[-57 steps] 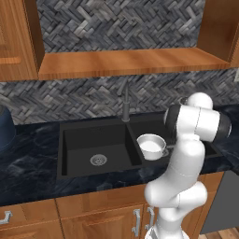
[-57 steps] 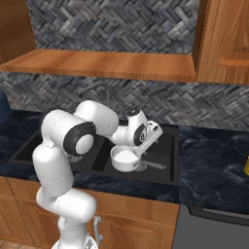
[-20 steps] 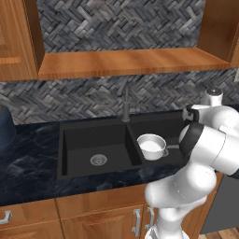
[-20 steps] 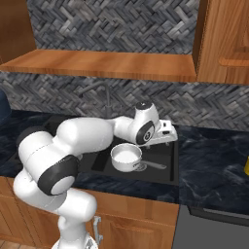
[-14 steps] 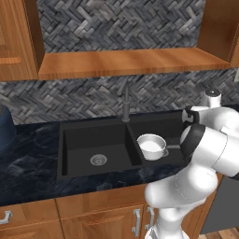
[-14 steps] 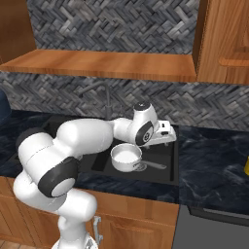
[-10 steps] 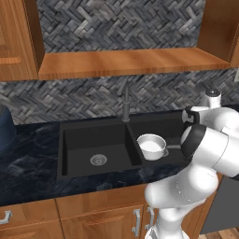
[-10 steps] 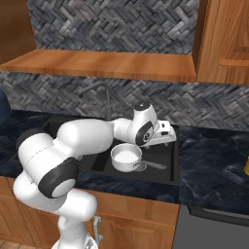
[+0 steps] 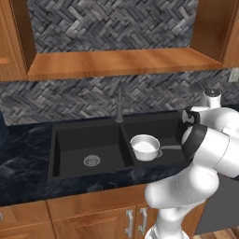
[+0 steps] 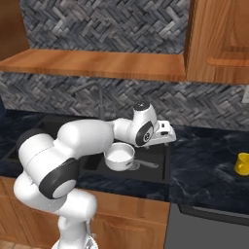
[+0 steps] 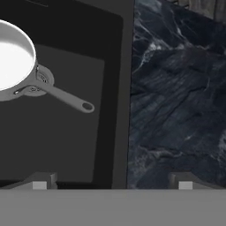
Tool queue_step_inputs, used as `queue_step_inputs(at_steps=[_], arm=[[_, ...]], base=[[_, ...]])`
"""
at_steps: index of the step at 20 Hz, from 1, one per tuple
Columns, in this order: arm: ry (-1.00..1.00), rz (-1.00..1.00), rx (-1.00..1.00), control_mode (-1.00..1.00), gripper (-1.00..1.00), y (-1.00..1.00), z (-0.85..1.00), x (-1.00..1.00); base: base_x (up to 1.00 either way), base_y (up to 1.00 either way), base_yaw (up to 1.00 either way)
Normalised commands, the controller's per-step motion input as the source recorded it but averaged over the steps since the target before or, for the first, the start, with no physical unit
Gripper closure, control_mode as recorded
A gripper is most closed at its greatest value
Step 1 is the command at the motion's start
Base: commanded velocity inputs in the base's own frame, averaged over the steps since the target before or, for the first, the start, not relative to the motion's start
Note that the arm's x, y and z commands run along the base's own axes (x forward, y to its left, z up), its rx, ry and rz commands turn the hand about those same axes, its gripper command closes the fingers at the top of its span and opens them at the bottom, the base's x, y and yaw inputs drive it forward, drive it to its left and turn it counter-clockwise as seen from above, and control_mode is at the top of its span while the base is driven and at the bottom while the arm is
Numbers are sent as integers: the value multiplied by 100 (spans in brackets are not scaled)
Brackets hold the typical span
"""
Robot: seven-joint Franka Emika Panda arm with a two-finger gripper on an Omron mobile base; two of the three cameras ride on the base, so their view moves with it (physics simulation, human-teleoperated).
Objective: Place the mug in the left basin and the saucepan in the right basin of the sink.
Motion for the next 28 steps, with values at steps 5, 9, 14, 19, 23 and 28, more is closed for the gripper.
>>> queue_step_inputs(at_steps=[5,9,14,19,23,28], arm=[[0,0,0,100,-100,0,0,0],[0,0,0,100,-100,0,0,0],[0,0,0,100,-100,0,0,0],[0,0,0,100,-100,0,0,0],[0,0,0,100,-100,0,0,0],[0,0,0,100,-100,0,0,0]], base=[[0,-51,0],[0,-52,0],[0,-47,0],[0,-41,0],[0,-40,0],[-1,-50,1]])
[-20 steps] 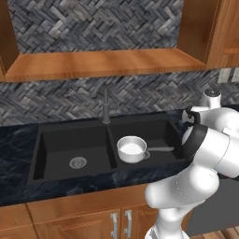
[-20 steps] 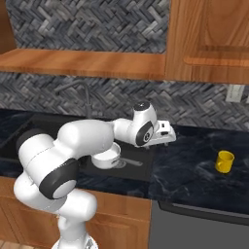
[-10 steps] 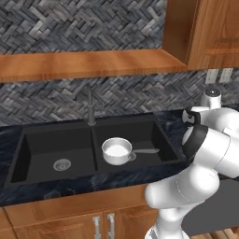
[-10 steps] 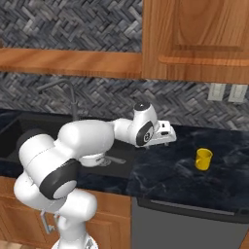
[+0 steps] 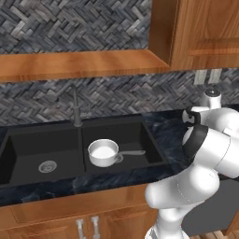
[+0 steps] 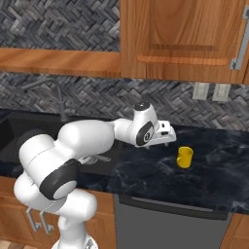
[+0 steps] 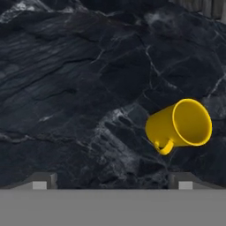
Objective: Place the mug in the left basin and the saucepan in the right basin of the sink.
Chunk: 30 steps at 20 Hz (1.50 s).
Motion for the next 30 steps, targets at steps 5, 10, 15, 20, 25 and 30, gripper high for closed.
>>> queue_step_inputs(at_steps=[5,10,15,20,25,30], arm=[[0,0,0,100,-100,0,0,0],[0,0,0,100,-100,0,0,0],[0,0,0,100,-100,0,0,0],[0,0,0,-100,-100,-27,0,11],[0,-1,2,-100,-100,-35,-1,11],[2,-3,5,-100,-100,-18,0,23]], base=[[1,-41,8],[0,-4,1],[2,-1,0],[0,0,0],[0,0,0],[0,0,0]])
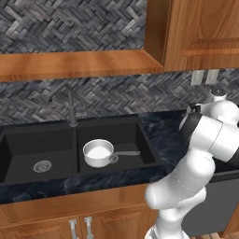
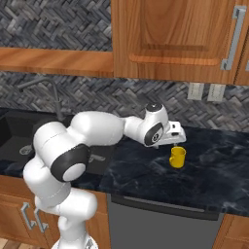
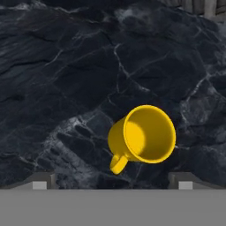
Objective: Place the mug in the left basin and the saucepan in the right basin of the sink.
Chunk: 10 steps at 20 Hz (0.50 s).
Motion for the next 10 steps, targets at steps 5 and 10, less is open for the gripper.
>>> queue_step_inputs(at_steps=[5,10], arm=[[10,0,13,-100,-100,0,-3,25],[11,0,10,-100,-100,-17,-1,24]], base=[[0,0,0],[0,0,0]])
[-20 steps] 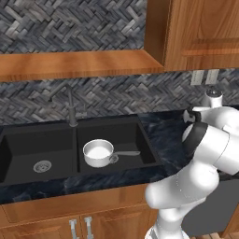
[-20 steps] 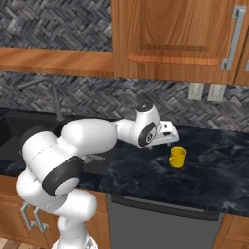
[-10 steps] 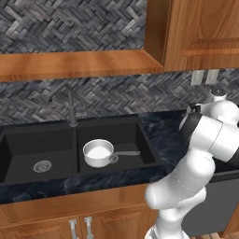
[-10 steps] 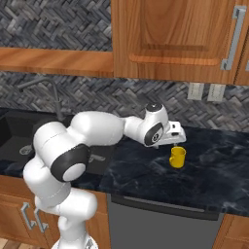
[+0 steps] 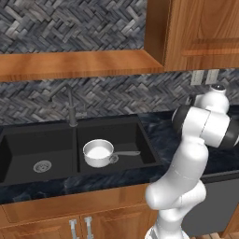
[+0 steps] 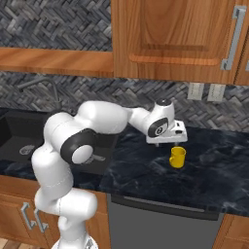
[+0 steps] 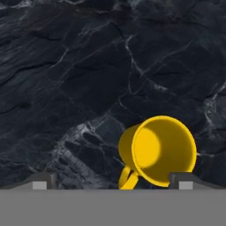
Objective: Place the mug in the left basin and the saucepan in the right basin of the sink.
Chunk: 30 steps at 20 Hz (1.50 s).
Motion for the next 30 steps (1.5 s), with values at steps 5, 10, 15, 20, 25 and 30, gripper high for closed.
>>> queue_step_inputs(at_steps=[5,10,15,20,25,30], arm=[[1,1,4,-100,-100,-23,-5,12],[0,0,1,-100,-100,-4,-19,0],[1,0,0,-100,-100,8,-25,-1],[1,0,0,-100,-100,1,-24,3],[0,0,0,-100,-100,-2,-20,13],[0,1,0,-100,-100,-13,-12,23]], base=[[0,0,0],[0,0,0],[0,0,0],[0,0,0],[0,0,0],[0,0,0]])
